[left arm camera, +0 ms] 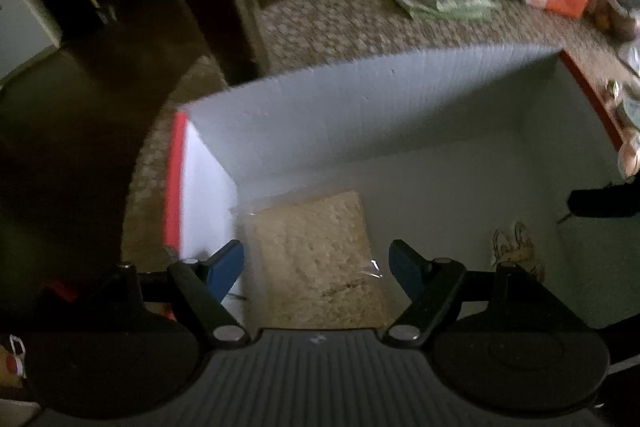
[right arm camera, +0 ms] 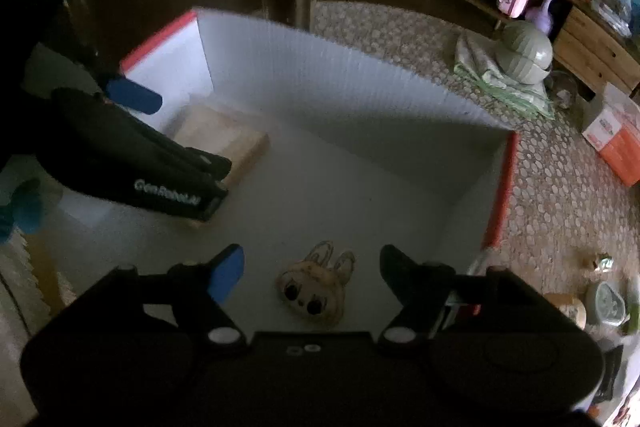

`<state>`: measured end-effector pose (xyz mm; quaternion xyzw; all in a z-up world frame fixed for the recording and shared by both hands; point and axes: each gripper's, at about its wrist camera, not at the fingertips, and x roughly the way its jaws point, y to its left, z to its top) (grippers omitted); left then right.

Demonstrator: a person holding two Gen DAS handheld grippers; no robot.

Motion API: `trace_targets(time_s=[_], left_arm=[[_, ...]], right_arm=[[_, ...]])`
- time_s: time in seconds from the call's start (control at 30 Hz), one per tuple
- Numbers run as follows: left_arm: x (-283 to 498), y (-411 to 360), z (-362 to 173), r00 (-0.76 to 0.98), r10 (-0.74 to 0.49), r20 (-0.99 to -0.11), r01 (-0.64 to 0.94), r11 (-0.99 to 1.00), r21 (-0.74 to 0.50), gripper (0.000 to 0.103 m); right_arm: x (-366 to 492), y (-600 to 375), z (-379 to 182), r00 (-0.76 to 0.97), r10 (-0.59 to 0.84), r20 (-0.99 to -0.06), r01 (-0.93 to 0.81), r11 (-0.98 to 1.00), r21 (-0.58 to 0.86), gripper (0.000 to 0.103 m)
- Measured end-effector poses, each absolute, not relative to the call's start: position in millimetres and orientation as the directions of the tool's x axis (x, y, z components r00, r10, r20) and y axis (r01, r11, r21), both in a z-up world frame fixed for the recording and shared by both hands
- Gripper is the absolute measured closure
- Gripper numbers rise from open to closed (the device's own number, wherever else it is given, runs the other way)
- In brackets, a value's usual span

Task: Organize objects
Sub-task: 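Open both tools to release bread and keychain, then withdraw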

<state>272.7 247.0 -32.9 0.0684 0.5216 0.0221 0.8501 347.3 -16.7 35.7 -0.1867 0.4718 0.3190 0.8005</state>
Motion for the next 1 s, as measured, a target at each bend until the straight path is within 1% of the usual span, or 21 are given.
trace_targets(time_s=[0.2, 0.37, 0.47, 0.67, 0.8, 0.93, 1.0], left_arm=[[252, 247, -9, 0.514, 0.097, -0.853, 0.01, 0.993, 0.118, 0.024], [229, 232, 9, 0.586, 0.102, -0.804, 0.02, 0.99, 0.14, 0.024], [213, 223, 22, 0.621, 0.087, -0.779, 0.011, 0.993, 0.12, 0.024], [177, 198, 47, 0.701, 0.057, -0.711, 0.009, 0.996, 0.089, 0.024], [151, 175, 57, 0.729, 0.04, -0.684, 0.02, 0.997, 0.08, 0.024], [128, 153, 61, 0.743, 0.011, -0.669, 0.025, 0.999, 0.043, 0.024], [116, 142, 60, 0.748, 0.009, -0.663, 0.019, 0.999, 0.035, 0.021]], right_arm=[[332, -43, 64, 0.394, 0.396, -0.829, -0.684, 0.729, 0.022, 0.027], [312, -66, 87, 0.415, 0.449, -0.791, -0.698, 0.715, 0.04, 0.027], [299, -80, 98, 0.433, 0.472, -0.768, -0.7, 0.713, 0.043, 0.027], [277, -113, 113, 0.48, 0.494, -0.724, -0.685, 0.727, 0.042, 0.027], [260, -140, 120, 0.512, 0.504, -0.695, -0.669, 0.742, 0.045, 0.026], [241, -171, 125, 0.547, 0.506, -0.667, -0.645, 0.762, 0.049, 0.023], [234, -187, 124, 0.56, 0.505, -0.656, -0.631, 0.774, 0.057, 0.023]])
